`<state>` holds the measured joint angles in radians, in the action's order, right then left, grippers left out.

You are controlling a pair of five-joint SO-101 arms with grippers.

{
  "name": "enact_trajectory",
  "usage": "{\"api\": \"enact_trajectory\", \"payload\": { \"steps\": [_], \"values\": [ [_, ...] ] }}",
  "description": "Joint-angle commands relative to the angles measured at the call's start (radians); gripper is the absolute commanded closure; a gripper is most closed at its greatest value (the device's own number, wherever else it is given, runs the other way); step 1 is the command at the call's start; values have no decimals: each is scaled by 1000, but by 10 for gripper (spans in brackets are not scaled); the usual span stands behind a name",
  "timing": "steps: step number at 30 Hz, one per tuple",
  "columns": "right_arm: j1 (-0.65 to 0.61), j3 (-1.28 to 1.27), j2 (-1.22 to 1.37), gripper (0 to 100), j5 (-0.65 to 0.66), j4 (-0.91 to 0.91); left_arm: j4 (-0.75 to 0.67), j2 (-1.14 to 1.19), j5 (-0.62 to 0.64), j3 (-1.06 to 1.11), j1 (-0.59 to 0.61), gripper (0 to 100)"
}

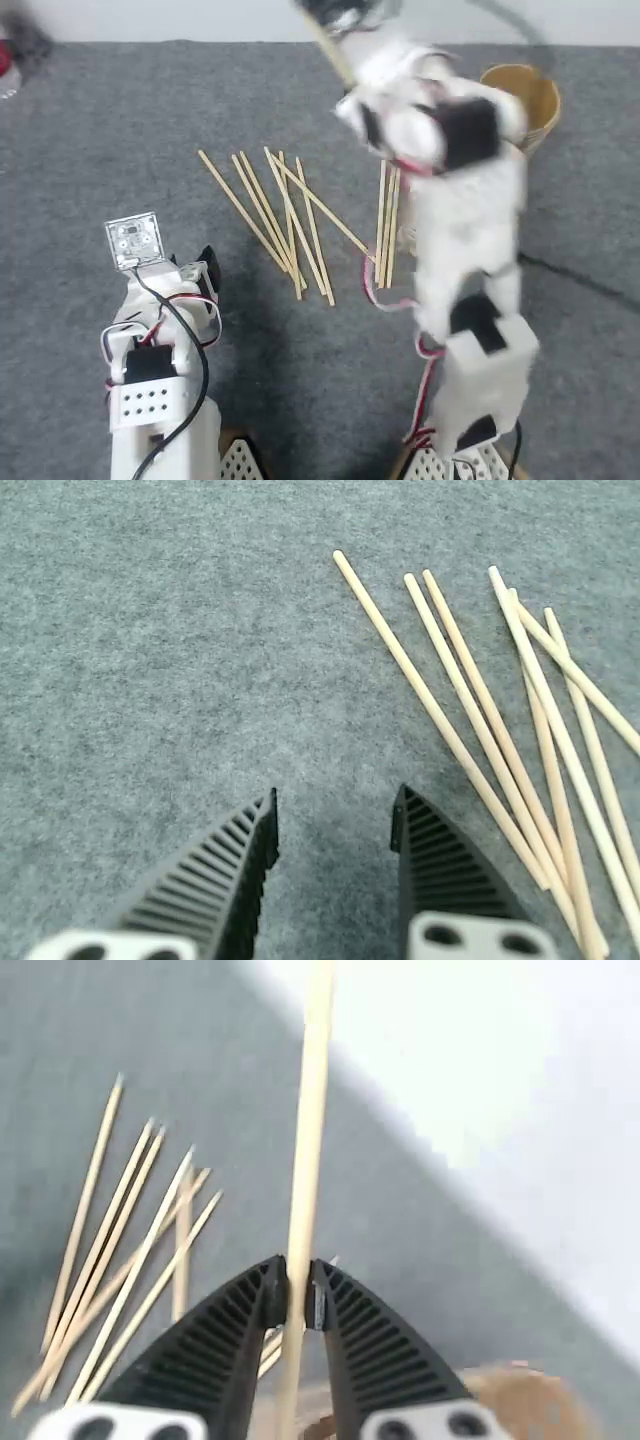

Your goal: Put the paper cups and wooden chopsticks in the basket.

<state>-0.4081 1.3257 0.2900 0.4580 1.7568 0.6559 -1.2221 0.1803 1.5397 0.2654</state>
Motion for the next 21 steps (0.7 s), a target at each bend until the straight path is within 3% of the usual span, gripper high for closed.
{"api": "enact_trajectory", "payload": {
  "steps": [1,9,14,21],
  "values": [
    [82,164,-148,991,-43,-18,-23,-15,-3,-5,-5,816],
    [265,321,-93,991,-184,-7,-21,-15,-3,-5,-5,816],
    [268,361,-5,991,-224,35,-20,-15,-5,-5,-3,816],
    [194,316,-202,991,-328,48,-20,-15,-5,-4,-3,816]
  ]
}}
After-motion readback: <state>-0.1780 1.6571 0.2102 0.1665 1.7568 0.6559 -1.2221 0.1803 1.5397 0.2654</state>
